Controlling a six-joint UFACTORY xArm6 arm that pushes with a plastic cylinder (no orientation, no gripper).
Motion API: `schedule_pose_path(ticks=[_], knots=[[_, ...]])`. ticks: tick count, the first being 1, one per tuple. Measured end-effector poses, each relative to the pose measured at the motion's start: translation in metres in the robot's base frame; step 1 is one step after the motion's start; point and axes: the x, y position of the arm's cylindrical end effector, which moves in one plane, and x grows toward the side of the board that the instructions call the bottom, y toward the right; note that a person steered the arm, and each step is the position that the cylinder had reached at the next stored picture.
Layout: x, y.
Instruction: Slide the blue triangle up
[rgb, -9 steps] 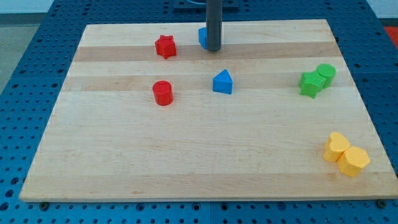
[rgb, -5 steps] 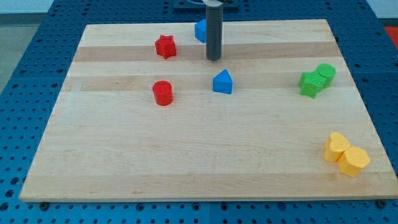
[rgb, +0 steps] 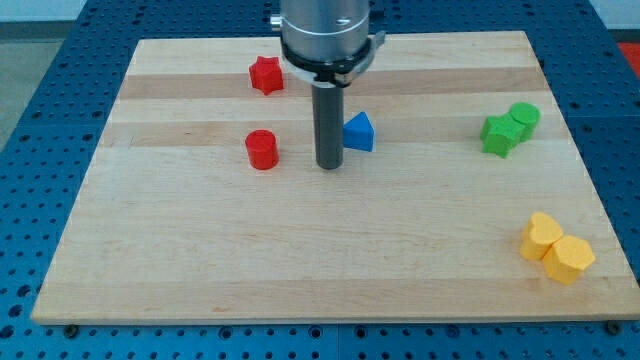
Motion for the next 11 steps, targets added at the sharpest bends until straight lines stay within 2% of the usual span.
schedule_pose_path(ticks=[3, 8, 11], knots=[[-0.011, 0.036], [-0.086, 0.032], [-0.096, 0.002]])
